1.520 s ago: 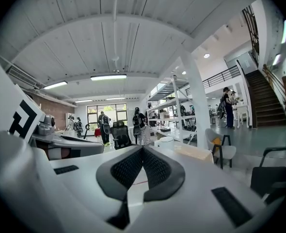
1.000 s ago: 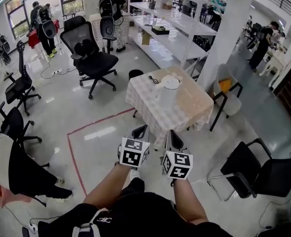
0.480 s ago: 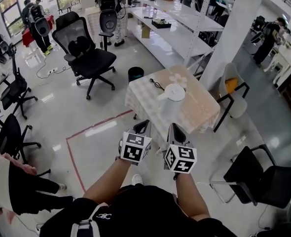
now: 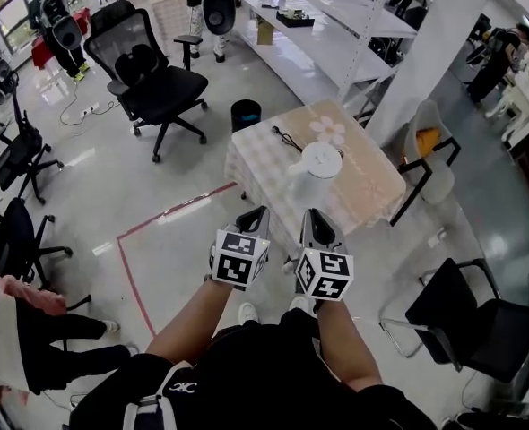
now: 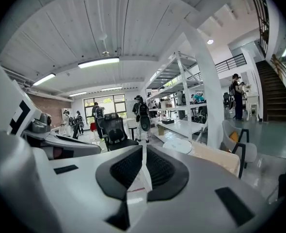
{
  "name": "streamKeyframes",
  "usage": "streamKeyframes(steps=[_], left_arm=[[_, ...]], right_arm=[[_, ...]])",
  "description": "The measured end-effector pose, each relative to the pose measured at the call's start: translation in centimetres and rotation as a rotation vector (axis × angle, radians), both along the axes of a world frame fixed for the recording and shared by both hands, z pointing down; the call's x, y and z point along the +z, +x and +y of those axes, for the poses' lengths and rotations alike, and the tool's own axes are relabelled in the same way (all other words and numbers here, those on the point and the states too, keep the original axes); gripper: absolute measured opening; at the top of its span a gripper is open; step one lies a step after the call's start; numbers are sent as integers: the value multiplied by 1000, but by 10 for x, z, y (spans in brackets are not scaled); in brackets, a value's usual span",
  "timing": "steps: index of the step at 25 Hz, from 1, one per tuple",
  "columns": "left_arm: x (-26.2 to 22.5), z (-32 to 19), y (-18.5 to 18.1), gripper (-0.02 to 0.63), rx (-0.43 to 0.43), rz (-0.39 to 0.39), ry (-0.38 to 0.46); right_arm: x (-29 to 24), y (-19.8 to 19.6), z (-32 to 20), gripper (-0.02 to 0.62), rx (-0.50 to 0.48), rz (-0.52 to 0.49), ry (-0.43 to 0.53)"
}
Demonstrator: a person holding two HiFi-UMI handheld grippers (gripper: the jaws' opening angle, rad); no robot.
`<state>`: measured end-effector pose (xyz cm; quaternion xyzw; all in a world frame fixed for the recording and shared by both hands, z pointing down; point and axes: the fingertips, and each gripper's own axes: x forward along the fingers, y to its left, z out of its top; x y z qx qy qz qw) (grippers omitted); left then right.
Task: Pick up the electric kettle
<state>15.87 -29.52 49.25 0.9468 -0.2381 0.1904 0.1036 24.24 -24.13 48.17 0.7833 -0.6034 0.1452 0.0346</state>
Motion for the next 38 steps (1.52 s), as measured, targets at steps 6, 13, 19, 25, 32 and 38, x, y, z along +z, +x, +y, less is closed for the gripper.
streamKeyframes(steps=[6, 13, 19, 25, 32, 38], left_arm=[[11, -16, 2, 1, -67, -21, -16], [5, -41, 13, 0, -165, -15, 3], [5, -57, 8, 2, -246, -18, 39], [24, -56, 1, 0, -290, -71, -4], [45, -53, -7, 0, -319, -137, -32], [56, -46, -12, 2, -349, -170, -60]], right_arm=[[22, 19, -28, 43, -36, -37, -16], [53, 40, -71, 144, -108, -95, -33], [88, 56, -100, 179, -62, -41, -51], [139, 58, -117, 181, -82, -50, -126], [171, 67, -147, 196, -71, -54, -149], [187, 67, -170, 204, -85, -56, -165]])
